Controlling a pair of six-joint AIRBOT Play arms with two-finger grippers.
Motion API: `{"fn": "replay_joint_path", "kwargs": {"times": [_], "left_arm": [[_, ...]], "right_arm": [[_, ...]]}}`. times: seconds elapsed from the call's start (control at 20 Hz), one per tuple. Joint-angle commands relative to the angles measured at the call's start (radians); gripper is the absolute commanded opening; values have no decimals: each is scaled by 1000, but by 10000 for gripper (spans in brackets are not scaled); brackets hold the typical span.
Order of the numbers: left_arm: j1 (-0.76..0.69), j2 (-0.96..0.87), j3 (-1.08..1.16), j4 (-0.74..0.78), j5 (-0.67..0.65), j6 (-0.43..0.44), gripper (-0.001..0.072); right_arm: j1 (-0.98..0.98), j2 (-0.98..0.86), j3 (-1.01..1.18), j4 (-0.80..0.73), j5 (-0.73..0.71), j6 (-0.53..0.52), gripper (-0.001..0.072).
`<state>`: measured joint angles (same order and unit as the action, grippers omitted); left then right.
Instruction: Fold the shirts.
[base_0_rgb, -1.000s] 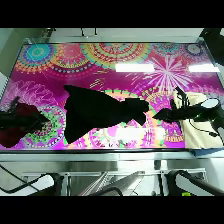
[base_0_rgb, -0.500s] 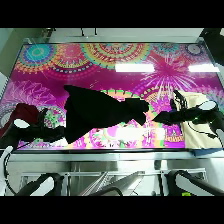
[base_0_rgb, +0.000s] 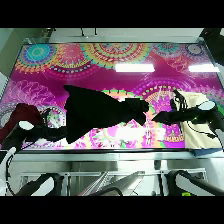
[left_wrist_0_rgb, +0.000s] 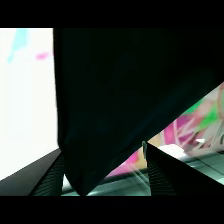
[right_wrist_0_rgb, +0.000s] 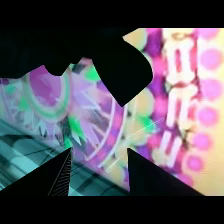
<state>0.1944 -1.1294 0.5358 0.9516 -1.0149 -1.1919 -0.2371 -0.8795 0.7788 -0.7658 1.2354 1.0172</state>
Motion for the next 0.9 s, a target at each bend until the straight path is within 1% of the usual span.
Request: {"fn": "replay_joint_path", "kwargs": {"times": [0.0,0.05,0.1,0.15,0.25,0.35,0.5,0.6,0.7,0.75,0.8,0.85], "left_arm": [[-85,1,-1,-10,89,5,525],[-98,1,-1,-10,102,5,517],[-101,1,-1,-5,103,6,302],[-98,1,-1,3,102,6,152],[-78,1,0,8,90,6,13],[-43,1,0,8,72,6,11],[21,1,0,8,21,9,12],[58,1,0,8,-11,30,11],[90,1,0,5,-31,44,11],[103,1,0,2,-34,45,11],[117,1,0,-16,-38,60,11],[128,1,1,-42,-45,79,11]], "right_arm": [[3,-12,-5,6,-57,0,387],[3,-21,-5,6,-76,-2,387],[6,-33,-5,11,-88,-24,388],[13,-51,-5,11,-101,-37,388],[54,-102,-5,21,-140,-60,389],[117,-158,-4,69,-191,-121,390],[190,-218,-3,100,-316,-173,389],[203,-229,-2,113,-394,-184,388],[203,-228,3,116,-436,-184,384],[203,-228,7,116,-434,-184,305],[204,-228,11,117,-420,-185,82],[204,-228,11,120,-408,-185,21]]}}
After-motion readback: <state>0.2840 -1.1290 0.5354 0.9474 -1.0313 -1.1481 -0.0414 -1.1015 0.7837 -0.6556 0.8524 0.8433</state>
